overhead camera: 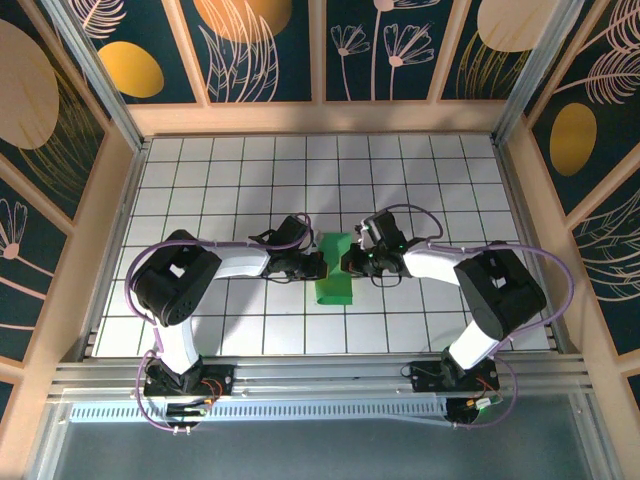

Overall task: Fold a paper plane with a square sheet of paper (fold left side to right side)
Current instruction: Hold the square sheet of paper at the center of the table.

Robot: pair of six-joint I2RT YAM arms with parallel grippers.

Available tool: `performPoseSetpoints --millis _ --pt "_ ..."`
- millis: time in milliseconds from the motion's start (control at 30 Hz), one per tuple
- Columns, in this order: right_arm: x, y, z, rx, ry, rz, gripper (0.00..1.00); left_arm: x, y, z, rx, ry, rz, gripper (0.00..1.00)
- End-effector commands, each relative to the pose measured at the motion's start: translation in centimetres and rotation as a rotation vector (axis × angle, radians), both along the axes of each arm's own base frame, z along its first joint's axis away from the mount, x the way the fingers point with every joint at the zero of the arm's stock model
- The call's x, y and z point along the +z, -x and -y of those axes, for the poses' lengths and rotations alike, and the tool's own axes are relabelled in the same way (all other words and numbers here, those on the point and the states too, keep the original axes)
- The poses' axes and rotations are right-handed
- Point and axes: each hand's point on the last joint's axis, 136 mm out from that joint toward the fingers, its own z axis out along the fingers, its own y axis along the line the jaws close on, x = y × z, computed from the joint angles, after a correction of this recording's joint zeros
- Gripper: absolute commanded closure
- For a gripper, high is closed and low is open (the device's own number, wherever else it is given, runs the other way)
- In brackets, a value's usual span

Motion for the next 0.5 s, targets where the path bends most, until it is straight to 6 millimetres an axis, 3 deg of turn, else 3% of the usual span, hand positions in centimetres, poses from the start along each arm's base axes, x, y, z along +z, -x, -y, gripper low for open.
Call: performPoseSetpoints --millis 0,300,467 --pt "1.0 -1.4 -1.8 0.008 -0.055 0.026 1.0 -2.6 0.8 -1.8 0.007 -0.103 -0.049 0.99" --pt "-0.4 -2.8 -4.6 0.046 -0.075 0.014 1.0 -2.6 0.8 -1.7 0.006 -0.104 -0.048 0.99" --pt "-2.2 -2.7 -4.5 0.04 -0.045 -0.03 1.0 -2.7 1.0 -1.8 0.005 -0.109 -0.053 0.99"
